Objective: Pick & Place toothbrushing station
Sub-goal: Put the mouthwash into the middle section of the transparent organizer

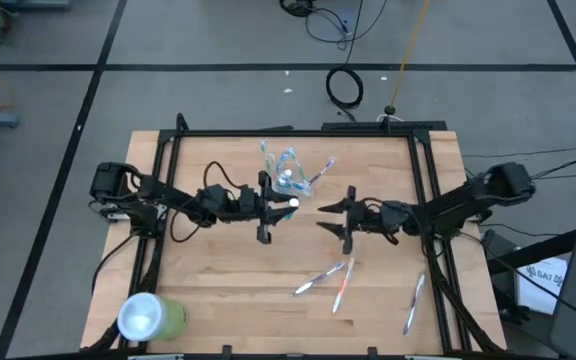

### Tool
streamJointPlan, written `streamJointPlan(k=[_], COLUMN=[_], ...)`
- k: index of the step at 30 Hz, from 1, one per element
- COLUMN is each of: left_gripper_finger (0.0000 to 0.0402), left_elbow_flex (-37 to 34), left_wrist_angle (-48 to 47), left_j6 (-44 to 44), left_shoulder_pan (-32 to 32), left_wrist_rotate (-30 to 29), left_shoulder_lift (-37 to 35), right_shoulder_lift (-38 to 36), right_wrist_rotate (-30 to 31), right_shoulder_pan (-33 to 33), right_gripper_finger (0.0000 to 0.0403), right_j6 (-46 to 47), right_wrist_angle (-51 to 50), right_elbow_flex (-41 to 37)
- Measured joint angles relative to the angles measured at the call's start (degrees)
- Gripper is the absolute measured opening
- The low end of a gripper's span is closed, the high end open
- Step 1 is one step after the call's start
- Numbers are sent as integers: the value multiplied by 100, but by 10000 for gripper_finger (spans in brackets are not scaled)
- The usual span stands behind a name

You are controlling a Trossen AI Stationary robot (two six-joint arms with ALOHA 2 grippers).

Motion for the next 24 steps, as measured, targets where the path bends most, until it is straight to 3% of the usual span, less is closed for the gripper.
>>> streamJointPlan(k=[4,8,16,24], left_gripper_finger=[111,91,84,84], left_elbow_flex=[74,118,143,143], left_wrist_angle=[-4,-38,-76,-143], left_j6=[-7,-73,-297,-297], left_shoulder_pan=[-108,-165,-158,-158], left_wrist_rotate=[98,105,83,80], left_shoulder_lift=[0,0,0,0], right_shoulder_lift=[727,1250,1990,2058], right_wrist_rotate=[-661,-732,-877,-1006], right_shoulder_pan=[-87,-160,-343,-406], right_gripper_finger=[211,240,271,265], right_j6=[-165,-229,-240,-303], right_wrist_angle=[1488,2300,1420,1357], right_elbow_flex=[0,217,1421,1644])
